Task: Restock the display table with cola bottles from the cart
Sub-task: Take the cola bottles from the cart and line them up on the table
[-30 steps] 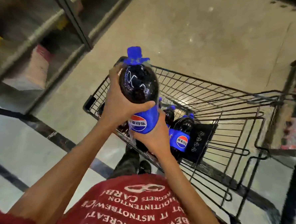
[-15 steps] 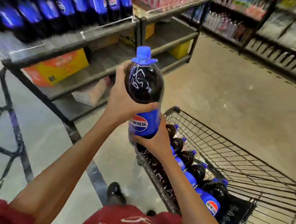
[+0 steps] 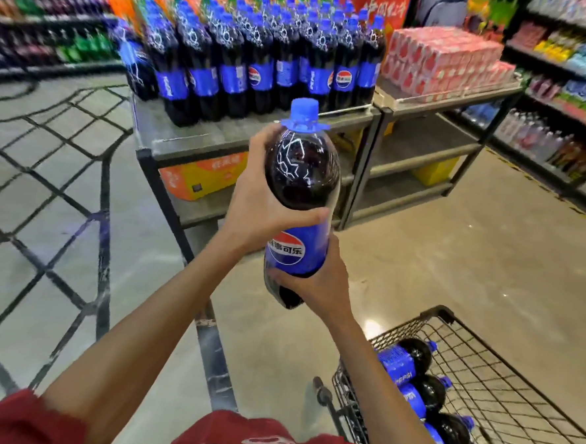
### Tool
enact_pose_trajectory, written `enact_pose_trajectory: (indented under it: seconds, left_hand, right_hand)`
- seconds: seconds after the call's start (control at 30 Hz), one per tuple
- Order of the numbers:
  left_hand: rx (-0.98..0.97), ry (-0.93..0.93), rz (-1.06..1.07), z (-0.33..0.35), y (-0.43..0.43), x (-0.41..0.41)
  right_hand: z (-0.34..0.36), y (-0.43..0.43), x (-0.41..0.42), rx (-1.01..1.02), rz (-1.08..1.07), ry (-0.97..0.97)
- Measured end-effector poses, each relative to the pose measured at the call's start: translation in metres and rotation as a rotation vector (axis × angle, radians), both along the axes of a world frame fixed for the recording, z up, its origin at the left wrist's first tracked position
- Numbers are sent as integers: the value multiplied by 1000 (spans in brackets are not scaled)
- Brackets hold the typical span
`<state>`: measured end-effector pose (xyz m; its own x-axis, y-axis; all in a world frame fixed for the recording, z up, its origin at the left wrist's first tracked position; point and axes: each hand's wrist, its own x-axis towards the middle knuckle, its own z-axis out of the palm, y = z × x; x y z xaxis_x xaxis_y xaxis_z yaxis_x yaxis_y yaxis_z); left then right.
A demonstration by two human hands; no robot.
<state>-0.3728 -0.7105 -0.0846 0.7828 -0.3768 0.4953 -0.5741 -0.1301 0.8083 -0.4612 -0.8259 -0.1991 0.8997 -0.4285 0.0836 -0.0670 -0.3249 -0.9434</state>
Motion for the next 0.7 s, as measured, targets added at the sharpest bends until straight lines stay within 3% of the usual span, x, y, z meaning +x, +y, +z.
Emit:
enact_pose_trajectory:
  seconds: [0.33,0.7]
  left_hand:
    - [-20,-1,129,8,45,82]
    - [-34,13,205,17,25,191]
  right_hand:
    - [7,36,99,-28,89,-28]
    - [21,9,216,-12,156,-28]
